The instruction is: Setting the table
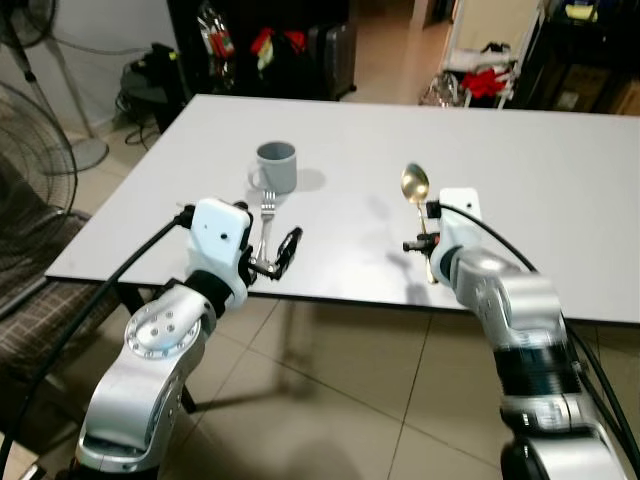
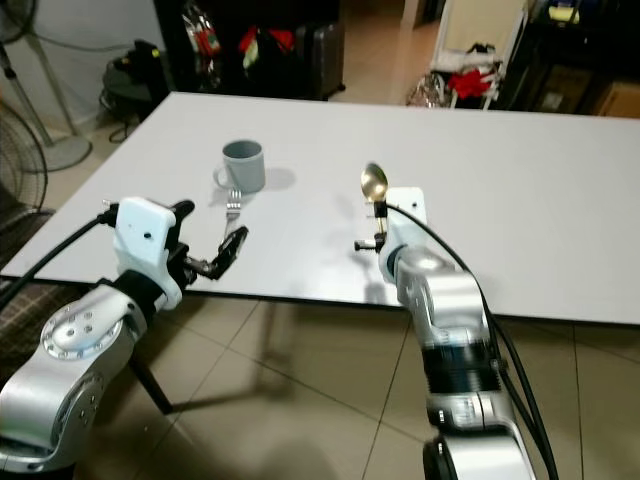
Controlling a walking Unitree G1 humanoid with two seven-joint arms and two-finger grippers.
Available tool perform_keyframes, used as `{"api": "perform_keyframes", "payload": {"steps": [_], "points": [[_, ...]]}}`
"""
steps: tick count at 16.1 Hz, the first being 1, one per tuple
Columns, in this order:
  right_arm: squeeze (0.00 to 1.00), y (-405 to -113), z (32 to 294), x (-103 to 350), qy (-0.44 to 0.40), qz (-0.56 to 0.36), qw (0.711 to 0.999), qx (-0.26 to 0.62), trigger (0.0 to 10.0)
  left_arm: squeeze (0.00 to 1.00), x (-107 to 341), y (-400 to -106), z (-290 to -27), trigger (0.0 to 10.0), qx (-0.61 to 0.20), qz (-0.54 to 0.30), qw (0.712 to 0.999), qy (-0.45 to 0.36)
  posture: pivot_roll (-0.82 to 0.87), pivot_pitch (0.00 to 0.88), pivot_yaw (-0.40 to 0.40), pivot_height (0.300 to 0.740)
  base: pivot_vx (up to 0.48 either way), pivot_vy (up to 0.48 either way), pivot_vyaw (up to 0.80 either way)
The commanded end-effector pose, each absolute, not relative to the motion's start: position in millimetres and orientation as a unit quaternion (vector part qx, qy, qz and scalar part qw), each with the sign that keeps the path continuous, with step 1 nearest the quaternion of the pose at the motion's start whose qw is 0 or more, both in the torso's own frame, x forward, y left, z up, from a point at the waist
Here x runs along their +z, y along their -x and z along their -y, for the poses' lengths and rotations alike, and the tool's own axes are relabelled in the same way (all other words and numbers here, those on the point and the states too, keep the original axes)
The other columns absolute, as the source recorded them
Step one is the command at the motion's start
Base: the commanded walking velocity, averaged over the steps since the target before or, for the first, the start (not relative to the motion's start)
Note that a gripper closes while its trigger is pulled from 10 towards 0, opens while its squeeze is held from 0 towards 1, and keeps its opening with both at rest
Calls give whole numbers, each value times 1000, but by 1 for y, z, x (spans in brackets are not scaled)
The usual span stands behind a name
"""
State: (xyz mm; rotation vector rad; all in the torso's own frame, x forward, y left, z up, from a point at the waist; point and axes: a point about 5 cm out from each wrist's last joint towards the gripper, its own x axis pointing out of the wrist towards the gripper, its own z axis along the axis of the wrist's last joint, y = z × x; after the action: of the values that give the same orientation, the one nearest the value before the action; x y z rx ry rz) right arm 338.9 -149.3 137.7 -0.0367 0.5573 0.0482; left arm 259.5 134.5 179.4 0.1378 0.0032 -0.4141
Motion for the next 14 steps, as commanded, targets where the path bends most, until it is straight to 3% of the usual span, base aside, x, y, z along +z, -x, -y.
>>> {"api": "perform_keyframes", "payload": {"steps": [1,14], "points": [[0,-344,152,140,13,-284,958,23,10000,0,179,-260,-133,10000,-219,-8,973,-72,-62,0,30,740,0,0,0],[0,-355,135,109,-66,-381,922,16,10000,0,161,-238,-144,10000,-307,-91,941,-114,-24,0,55,740,0,0,0]]}}
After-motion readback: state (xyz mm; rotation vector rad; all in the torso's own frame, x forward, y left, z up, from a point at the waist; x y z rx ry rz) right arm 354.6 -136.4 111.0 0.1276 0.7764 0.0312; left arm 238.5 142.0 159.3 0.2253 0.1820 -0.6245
